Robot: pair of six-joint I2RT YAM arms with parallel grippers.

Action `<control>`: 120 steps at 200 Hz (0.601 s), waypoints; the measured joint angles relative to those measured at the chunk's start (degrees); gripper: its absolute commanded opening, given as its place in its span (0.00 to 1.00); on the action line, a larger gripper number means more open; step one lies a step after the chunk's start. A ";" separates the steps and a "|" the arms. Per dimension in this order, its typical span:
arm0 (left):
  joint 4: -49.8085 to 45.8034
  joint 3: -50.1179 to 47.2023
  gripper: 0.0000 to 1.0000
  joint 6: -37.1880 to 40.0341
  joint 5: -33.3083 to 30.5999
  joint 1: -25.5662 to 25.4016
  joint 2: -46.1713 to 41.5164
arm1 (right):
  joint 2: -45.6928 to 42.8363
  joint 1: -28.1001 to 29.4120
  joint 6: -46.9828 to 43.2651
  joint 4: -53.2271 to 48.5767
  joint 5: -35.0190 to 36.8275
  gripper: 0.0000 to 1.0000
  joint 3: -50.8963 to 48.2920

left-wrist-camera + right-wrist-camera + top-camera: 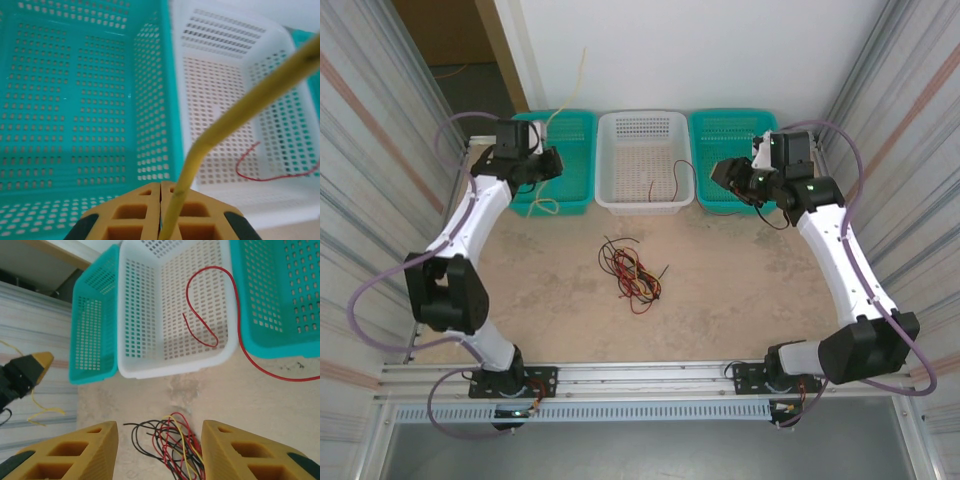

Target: Untangle the cables

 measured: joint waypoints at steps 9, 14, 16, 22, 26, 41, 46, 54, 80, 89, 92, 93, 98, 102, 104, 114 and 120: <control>-0.42 2.05 0.00 0.02 0.04 0.44 2.16 | -0.20 0.22 -0.04 -0.04 0.17 0.44 -0.17; -0.50 3.32 0.00 0.07 0.02 0.57 3.67 | -0.26 0.39 -0.15 -0.09 0.26 0.44 -0.24; -0.57 3.85 0.00 0.09 0.04 0.57 4.13 | -0.33 0.52 -0.17 -0.11 0.33 0.44 -0.26; -0.76 5.07 0.00 0.22 0.02 0.61 5.57 | -0.35 0.90 -0.22 -0.24 0.37 0.44 -0.26; -0.83 5.97 0.00 0.26 0.00 0.61 6.60 | -0.37 1.11 -0.22 -0.28 0.50 0.44 -0.28; -1.09 8.68 0.07 0.61 -0.22 0.68 9.81 | -0.37 2.19 -0.22 -0.61 0.85 0.43 -0.46; -1.20 9.53 0.16 0.70 -0.28 0.72 10.84 | -0.37 2.45 -0.24 -0.79 1.01 0.43 -0.57; -1.25 10.86 0.36 0.92 -0.52 0.81 12.46 | -0.37 2.82 -0.28 -1.16 1.16 0.43 -0.66; -1.20 14.82 0.65 0.81 -1.14 1.42 17.59 | -0.37 3.19 -0.66 -2.89 1.77 0.43 -0.74; -1.16 15.21 0.68 0.33 -1.57 1.70 18.69 | -0.37 3.19 -0.79 -3.50 2.27 0.43 -0.74; -1.20 15.21 0.68 0.44 -1.60 1.84 18.93 | -0.37 3.19 -0.85 -3.65 2.43 0.43 -0.74; -1.22 15.21 0.68 0.44 -1.62 1.86 18.99 | -0.37 3.19 -0.83 -3.69 2.45 0.43 -0.76; -1.38 15.21 0.68 0.22 -1.70 1.95 19.32 | -0.37 3.19 -0.87 -3.91 2.64 0.43 -0.79; -1.44 15.19 0.69 0.20 -1.77 1.97 19.45 | -0.39 3.19 -0.92 -4.04 2.73 0.43 -0.87; -1.46 15.19 0.70 0.15 -1.81 2.03 19.52 | -0.44 3.19 -0.94 -4.09 2.73 0.43 -0.92; -1.33 14.84 0.71 0.15 -1.95 2.23 19.43 | -0.61 3.19 -1.09 -4.22 2.91 0.43 -1.42; -1.11 14.40 0.72 0.07 -1.99 2.27 19.04 | -0.81 3.19 -1.27 -4.33 3.02 0.43 -1.86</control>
